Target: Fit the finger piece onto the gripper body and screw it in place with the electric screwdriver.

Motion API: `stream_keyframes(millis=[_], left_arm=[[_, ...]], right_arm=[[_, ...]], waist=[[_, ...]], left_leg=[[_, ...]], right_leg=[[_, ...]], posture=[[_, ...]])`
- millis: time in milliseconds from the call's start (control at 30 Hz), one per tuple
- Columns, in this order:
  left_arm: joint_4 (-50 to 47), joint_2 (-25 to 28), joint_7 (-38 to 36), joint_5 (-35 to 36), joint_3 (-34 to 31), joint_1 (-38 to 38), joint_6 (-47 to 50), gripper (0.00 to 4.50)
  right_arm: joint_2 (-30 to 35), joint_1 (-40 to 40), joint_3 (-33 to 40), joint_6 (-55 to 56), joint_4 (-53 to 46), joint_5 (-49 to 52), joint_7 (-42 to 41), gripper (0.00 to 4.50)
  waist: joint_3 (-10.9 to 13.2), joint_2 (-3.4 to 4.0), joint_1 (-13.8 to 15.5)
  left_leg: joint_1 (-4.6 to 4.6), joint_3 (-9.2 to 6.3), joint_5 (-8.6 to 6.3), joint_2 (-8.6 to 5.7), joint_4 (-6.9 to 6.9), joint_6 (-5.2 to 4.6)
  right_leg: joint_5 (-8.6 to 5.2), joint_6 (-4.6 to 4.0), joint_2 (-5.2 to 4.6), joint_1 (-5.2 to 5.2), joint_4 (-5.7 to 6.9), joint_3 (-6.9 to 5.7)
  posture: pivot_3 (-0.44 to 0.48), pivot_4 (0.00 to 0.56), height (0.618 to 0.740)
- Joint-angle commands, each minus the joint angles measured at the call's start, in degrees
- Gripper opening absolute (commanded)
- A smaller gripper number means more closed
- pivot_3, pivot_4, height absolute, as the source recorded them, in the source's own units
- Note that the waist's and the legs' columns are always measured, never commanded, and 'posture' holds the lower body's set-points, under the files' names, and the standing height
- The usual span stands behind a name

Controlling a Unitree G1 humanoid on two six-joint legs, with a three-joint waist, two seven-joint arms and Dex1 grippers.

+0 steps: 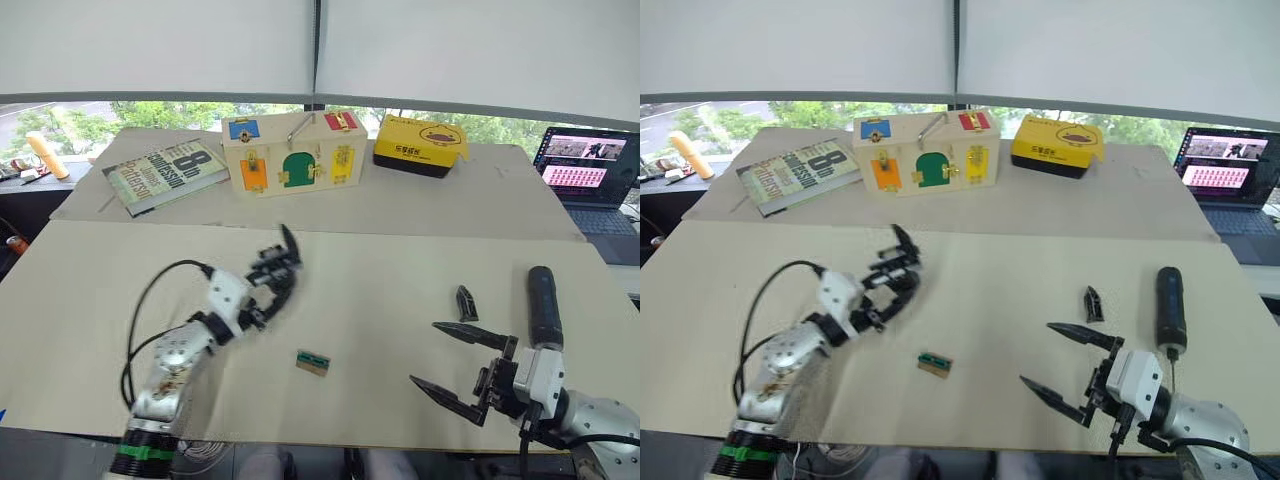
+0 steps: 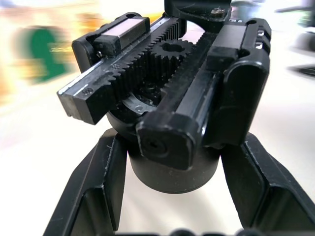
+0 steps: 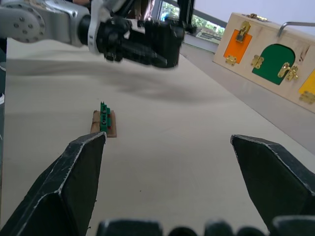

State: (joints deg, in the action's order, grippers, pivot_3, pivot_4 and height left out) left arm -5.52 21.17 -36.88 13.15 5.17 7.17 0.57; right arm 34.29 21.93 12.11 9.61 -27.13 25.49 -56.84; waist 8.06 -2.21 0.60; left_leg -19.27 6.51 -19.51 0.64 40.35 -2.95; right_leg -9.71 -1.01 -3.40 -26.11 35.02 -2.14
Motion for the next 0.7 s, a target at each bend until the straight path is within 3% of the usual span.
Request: stream_keyframes(millis=[33, 300, 700], left_arm=[[0.58, -1.63, -0.48, -1.66, 2.13, 3.6, -1.91, 2.3], [6.7, -2.51, -2.67, -6.23, 7.43, 4.84, -1.89, 2.3], [10.64, -2.27, -4.06, -6.91, 7.14, 2.96, -2.09, 2.3]], right_arm=[[0.07, 0.9, 1.85, 1.41, -2.25, 0.04, 1.24, 4.5], [0.3, 4.92, 3.75, 1.65, -4.29, 0.15, 1.64, 4.5], [0.26, 5.37, 2.74, 1.67, -4.83, -0.88, 2.39, 4.5]], waist=[[0.01, 0.02, 0.12], [0.01, 0.09, 0.13], [-0.19, 0.42, 0.18]], left_leg=[[0.01, -0.02, 0.01, 0.0, 0.0, -0.01], [-0.02, -0.03, -0.02, 0.03, 0.05, -0.07], [0.0, -0.04, -0.09, 0.04, 0.13, -0.19]], right_leg=[[0.0, -0.01, 0.0, 0.0, 0.02, -0.02], [0.0, -0.01, 0.01, -0.02, 0.0, -0.03], [-0.01, 0.02, -0.05, 0.03, 0.0, 0.01]], posture=[[0.0, 0.15, 0.74], [0.0, 0.15, 0.74], [0.0, 0.15, 0.74]])
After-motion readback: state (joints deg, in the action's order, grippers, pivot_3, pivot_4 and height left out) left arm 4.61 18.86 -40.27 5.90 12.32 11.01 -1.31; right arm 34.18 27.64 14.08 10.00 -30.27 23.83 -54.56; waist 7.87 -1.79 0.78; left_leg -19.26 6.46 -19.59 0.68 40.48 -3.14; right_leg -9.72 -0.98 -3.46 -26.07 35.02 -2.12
